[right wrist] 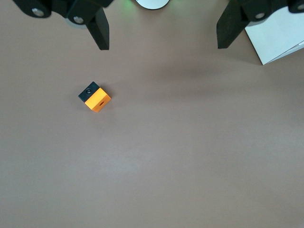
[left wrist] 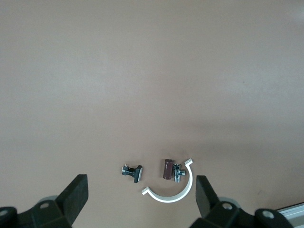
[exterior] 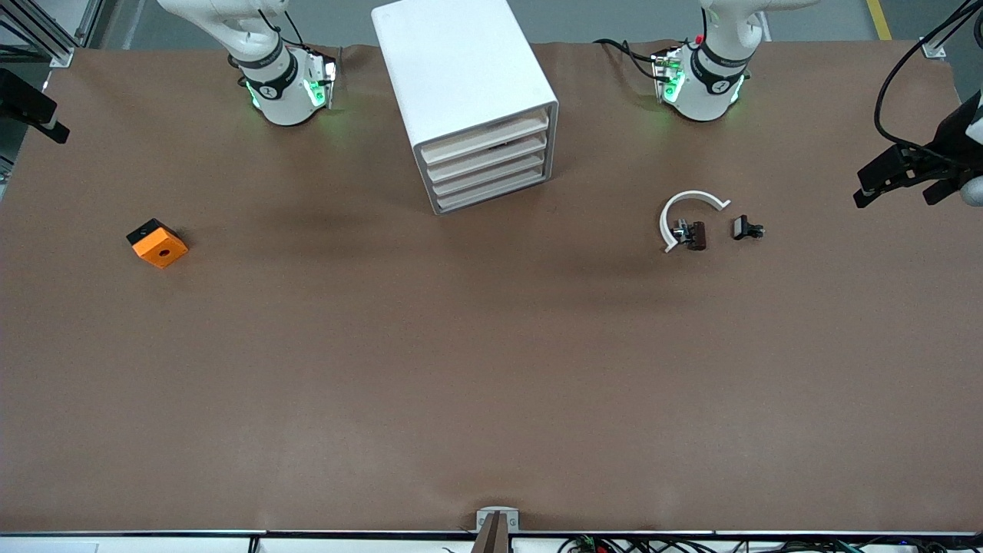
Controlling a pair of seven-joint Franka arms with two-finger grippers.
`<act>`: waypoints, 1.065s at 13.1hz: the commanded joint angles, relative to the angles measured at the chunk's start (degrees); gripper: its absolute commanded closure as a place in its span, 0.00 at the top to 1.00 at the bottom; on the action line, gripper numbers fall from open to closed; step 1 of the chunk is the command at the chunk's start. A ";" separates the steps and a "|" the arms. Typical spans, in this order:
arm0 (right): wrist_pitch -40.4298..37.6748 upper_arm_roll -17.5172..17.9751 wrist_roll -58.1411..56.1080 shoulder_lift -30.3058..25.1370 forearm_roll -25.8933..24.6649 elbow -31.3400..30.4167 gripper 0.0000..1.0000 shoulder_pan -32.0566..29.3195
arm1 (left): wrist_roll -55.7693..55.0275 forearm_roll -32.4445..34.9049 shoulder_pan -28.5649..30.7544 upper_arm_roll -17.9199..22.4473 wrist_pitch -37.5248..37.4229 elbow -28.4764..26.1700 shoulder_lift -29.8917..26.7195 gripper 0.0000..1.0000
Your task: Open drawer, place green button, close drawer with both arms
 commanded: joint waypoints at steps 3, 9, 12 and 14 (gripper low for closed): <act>-1.38 0.45 0.33 -0.27 0.40 0.53 1.00 -0.64 | 1.09 1.15 0.32 -0.41 -1.76 2.45 0.82 1.00; -0.94 0.45 -0.03 -0.27 0.40 0.53 1.00 -0.64 | 1.09 0.27 0.06 -0.50 -6.41 5.87 2.21 1.00; -0.94 0.37 -0.12 -0.27 0.40 0.44 1.00 -0.82 | 0.65 0.36 0.06 -0.50 -6.94 6.67 2.93 1.00; -0.51 0.37 -0.12 -0.27 0.40 0.35 1.00 -0.82 | 0.47 0.44 0.15 -0.50 -6.94 6.67 3.01 1.00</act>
